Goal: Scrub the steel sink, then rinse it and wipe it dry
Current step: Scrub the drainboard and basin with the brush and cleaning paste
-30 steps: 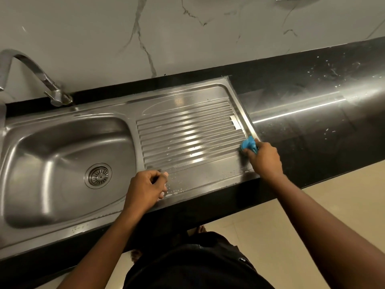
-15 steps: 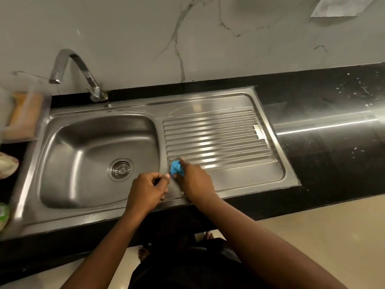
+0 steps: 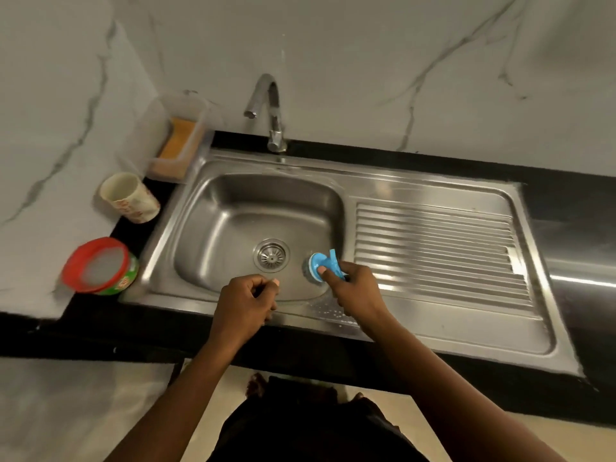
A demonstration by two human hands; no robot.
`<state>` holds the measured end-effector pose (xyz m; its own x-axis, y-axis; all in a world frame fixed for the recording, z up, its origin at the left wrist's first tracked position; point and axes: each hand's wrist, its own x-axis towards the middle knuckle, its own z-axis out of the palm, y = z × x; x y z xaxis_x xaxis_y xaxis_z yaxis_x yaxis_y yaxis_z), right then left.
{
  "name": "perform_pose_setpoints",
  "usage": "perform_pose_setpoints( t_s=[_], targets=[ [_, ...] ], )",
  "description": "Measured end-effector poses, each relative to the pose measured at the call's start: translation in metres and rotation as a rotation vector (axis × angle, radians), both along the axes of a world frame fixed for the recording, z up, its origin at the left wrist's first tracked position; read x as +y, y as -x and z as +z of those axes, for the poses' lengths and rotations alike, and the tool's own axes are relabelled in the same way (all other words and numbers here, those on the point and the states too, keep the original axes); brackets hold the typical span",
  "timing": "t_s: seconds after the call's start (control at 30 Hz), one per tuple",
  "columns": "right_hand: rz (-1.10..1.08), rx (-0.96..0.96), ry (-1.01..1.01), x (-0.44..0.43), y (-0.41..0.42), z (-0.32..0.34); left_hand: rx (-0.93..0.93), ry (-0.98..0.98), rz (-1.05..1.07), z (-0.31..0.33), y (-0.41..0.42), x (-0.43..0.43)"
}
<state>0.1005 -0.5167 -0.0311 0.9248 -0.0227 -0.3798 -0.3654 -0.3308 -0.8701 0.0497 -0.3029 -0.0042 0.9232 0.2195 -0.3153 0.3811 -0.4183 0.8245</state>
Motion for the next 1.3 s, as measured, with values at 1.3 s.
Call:
perform_pose_setpoints(
  t_s=[1.3],
  targets=[
    [1.162, -0.447, 0.515, 0.405, -0.074, 0.030, 0.067, 0.142, 0.448, -0.037, 0.039, 0.257]
  ],
)
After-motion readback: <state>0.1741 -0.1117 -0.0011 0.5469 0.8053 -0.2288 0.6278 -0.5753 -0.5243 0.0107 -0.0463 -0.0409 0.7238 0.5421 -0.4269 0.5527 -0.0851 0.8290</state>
